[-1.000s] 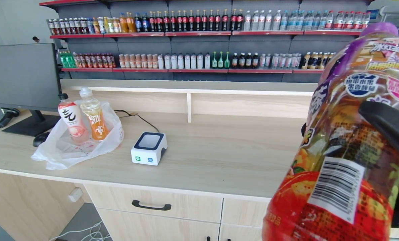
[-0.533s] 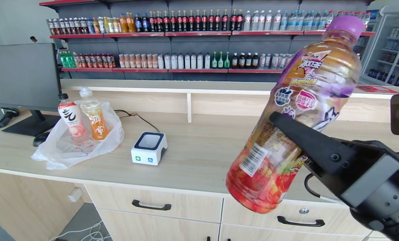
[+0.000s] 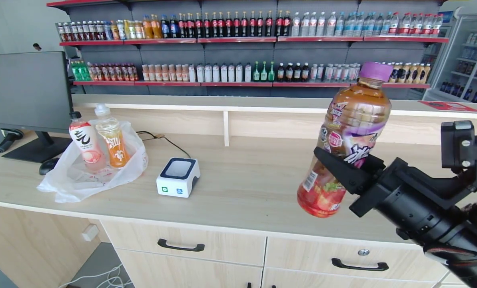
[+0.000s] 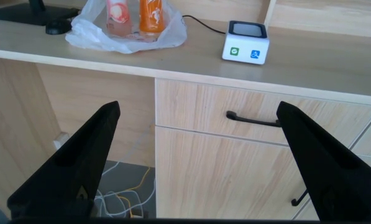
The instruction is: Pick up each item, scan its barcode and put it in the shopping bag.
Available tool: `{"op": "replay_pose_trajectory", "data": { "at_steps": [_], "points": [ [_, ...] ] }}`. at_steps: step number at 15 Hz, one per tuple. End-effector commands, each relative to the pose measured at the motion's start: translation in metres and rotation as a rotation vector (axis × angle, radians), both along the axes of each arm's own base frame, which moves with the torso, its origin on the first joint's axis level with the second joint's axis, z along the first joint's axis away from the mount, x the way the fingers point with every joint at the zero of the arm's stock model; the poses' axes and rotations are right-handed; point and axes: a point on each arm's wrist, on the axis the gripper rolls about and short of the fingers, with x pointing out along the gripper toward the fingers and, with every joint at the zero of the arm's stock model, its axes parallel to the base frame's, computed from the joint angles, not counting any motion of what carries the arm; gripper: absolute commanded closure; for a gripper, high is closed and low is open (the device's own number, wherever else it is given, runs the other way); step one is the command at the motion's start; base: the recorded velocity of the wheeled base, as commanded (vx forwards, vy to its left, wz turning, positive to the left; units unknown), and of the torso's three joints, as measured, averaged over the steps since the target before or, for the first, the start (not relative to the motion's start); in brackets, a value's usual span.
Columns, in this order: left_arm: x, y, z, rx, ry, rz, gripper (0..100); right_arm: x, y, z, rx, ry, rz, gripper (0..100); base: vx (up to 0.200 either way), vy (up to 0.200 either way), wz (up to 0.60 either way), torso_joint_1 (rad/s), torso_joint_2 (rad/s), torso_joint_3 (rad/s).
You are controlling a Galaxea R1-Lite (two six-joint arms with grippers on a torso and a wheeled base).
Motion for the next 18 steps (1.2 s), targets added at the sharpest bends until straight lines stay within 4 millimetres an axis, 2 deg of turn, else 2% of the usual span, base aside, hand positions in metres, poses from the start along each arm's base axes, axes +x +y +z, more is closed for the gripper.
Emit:
{"op": "replay_pose_trajectory", "data": {
  "at_steps": [1,4,7,9,14,18],
  "points": [
    [0.0,0.0,0.0,-0.001,0.0,0.001,0,0.009,-0.021,-0.01,-0.065,0.012,-0.188,100,0.0,0.0,0.0,0.0,0.0,0.0],
    [0.0,0.0,0.0,-0.001,0.001,0.001,0,0.012,-0.023,-0.017,-0.12,0.02,-0.315,100,0.0,0.0,0.0,0.0,0.0,0.0],
    [0.0,0.0,0.0,-0.001,0.0,0.001,0,0.021,-0.02,-0.008,-0.073,0.011,-0.406,100,0.0,0.0,0.0,0.0,0.0,0.0],
    [0.0,0.0,0.0,-0.004,0.0,0.001,0,0.02,-0.02,-0.01,-0.079,0.017,-0.402,100,0.0,0.2,0.0,0.005,0.0,0.0],
    [0.0,0.0,0.0,-0.004,0.0,0.001,0,0.036,-0.011,-0.011,-0.078,0.014,-0.396,100,0.0,0.2,0.0,-0.001,0.01,0.001],
    [0.0,0.0,0.0,-0.002,0.001,0.001,0,0.04,-0.007,-0.008,-0.068,-0.001,-0.393,100,0.0,0.2,0.0,0.006,0.0,-0.004]
  ]
}}
